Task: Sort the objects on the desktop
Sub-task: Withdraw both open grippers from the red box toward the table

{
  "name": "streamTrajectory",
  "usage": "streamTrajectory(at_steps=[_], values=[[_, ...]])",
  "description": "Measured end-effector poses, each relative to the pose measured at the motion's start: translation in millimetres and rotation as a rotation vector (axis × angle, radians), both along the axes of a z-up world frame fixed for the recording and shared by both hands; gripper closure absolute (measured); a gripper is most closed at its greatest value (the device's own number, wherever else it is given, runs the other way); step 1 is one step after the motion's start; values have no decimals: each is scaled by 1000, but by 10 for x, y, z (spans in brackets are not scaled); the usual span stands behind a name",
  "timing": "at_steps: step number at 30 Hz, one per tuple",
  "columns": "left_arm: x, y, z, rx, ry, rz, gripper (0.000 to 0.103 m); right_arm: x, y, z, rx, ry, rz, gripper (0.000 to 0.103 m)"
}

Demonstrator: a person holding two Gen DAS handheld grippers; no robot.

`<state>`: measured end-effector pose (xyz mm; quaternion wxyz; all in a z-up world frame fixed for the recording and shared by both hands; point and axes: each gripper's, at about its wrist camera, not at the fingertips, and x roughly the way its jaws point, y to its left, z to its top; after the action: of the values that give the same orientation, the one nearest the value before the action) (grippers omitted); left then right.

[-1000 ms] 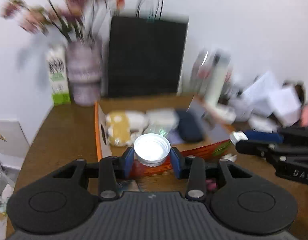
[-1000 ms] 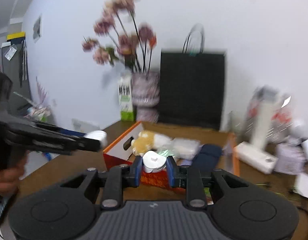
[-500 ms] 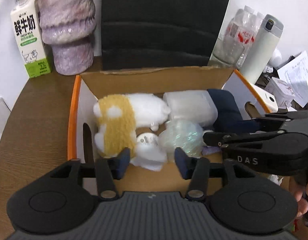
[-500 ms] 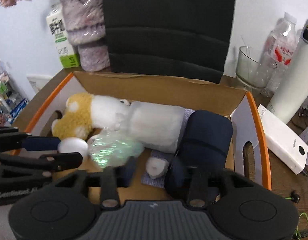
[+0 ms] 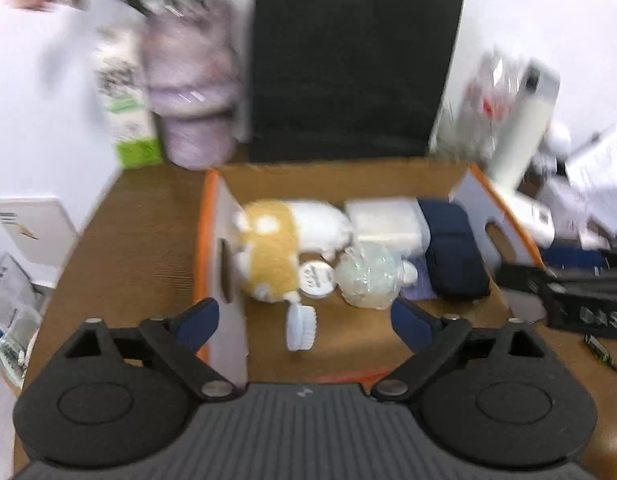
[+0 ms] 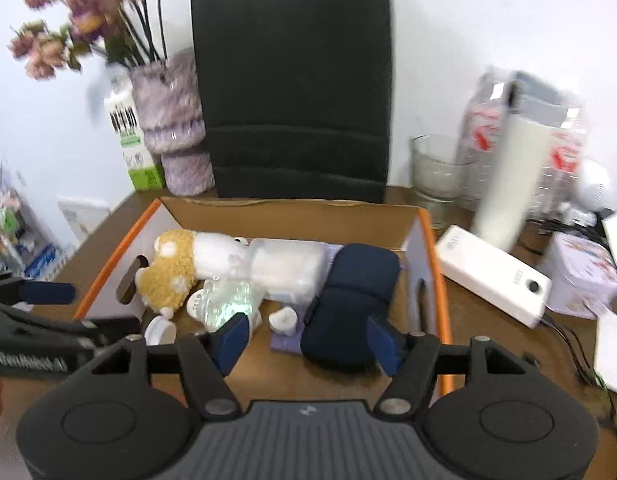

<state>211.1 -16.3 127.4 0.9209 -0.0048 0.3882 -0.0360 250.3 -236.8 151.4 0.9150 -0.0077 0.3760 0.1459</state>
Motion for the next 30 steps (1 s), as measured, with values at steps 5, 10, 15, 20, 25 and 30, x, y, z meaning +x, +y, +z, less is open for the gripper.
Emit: streamTrajectory(at_steps=[5,10,15,20,25,30], values=[[-916,16,-222,-90,-74,17,0,-1034,-190,-121,64,-132,24,28],[-1815,-27,-540,-90,-100,-7,0,-1971,-332,-410,120,-179,36,28],[-2547,-75,-773,-17,-202,-32,0,-2659,-432,-784,136,-165,-9,28],[-2933,8,-938,-45,-178,-26,0,-3105,-417,-1030,164,-133,22,28],[-3007,-2,-946,-63,-143,-44,0,-3367,-303,-1030,84,-176,46,28],[-2976,-83,-979,-28,-157,-64,1,-3305,-390,-1054,75,-152,15,28]])
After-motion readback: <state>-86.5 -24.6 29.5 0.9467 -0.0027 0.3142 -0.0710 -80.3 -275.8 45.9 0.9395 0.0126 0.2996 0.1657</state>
